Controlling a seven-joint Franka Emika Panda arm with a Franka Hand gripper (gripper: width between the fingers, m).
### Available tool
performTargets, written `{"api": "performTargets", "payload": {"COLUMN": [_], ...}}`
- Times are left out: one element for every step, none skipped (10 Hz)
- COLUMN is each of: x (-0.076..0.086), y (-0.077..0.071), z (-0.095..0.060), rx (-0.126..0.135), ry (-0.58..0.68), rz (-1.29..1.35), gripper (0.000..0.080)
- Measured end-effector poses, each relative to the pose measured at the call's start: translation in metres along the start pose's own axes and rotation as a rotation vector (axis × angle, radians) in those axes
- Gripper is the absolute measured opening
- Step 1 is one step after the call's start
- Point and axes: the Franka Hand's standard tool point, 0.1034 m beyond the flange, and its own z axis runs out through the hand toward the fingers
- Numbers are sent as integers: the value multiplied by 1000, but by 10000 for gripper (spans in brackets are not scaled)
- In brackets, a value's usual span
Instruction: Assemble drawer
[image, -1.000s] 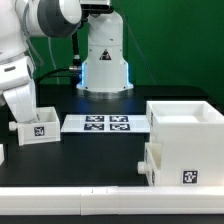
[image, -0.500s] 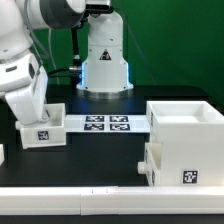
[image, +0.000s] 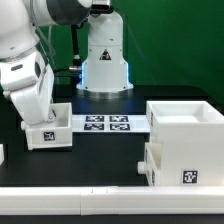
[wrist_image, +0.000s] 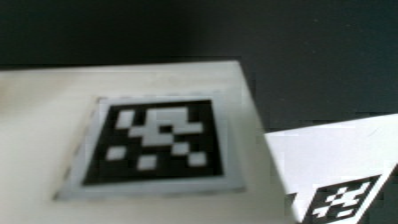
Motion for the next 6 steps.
{"api": "performTargets", "payload": {"x": [-3, 1, 11, 17, 15, 14], "y": [1, 3, 9, 13, 11, 10], "z": [-12, -21, -26, -25, -24, -24], "rx": [-62, -93, -111, -108, -107, -106], "ry": [18, 30, 36, 36, 37, 38], "rz": [-26, -6, 4, 34, 31, 36], "gripper": [37, 37, 37, 37, 37, 37]}}
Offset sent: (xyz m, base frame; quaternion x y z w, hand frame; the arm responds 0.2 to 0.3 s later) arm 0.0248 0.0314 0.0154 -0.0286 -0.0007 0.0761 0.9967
